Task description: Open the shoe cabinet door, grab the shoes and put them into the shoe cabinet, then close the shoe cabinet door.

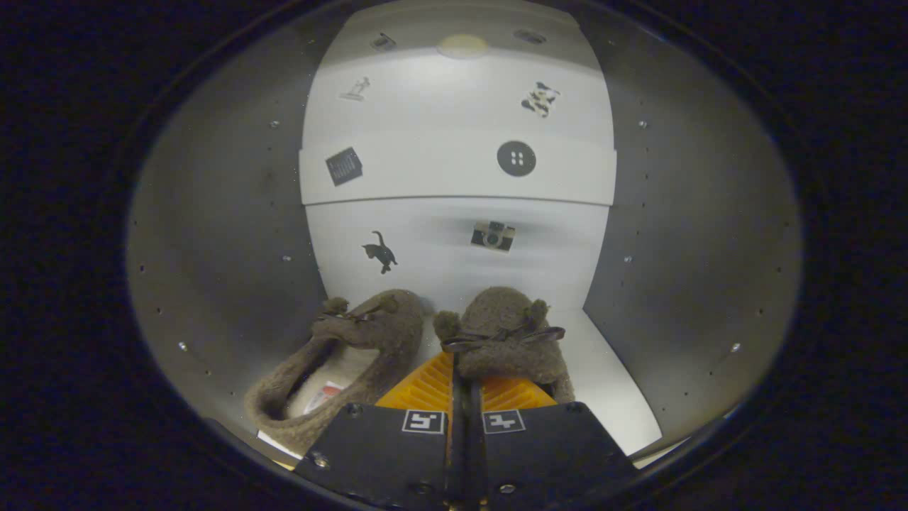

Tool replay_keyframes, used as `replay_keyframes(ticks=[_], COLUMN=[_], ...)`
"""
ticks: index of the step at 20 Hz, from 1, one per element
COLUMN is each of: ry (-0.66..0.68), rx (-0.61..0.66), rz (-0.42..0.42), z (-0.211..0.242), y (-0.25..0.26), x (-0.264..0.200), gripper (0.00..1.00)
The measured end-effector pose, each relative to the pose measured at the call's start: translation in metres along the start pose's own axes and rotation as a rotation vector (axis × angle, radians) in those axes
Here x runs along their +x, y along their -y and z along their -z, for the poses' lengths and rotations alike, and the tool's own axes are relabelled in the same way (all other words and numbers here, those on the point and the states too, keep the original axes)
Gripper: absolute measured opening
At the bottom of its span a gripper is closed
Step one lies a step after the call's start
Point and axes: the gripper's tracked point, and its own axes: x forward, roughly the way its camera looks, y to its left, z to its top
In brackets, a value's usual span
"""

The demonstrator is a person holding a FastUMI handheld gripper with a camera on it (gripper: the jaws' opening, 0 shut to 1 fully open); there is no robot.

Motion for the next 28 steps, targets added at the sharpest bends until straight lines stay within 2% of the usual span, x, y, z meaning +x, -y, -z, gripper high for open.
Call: replay_keyframes(ticks=[4,9,11,14,15,16,17,24,25,28], ry=[-0.014,-0.032,-0.028,0.012,0.020,0.030,0.042,0.175,0.202,0.250], rx=[-0.004,-0.016,-0.015,-0.060,-0.062,-0.055,-0.048,-0.024,-0.030,-0.033], rz=[0.034,0.076,0.046,0.085,0.087,0.095,0.093,0.021,0.011,0.001], z=[-0.003,-0.001,-0.001,-0.005,-0.003,-0.002,-0.001,-0.005,-0.005,0.008], y=[0.001,0.002,-0.005,-0.003,-0.004,-0.003,-0.004,-0.026,-0.030,-0.036], x=[0.012,0.014,0.011,-0.006,-0.012,-0.021,-0.028,-0.124,-0.140,-0.187], gripper=[0.07,0.16,0.29,0.52,0.52,0.60,0.61,0.64,0.67,1.00])
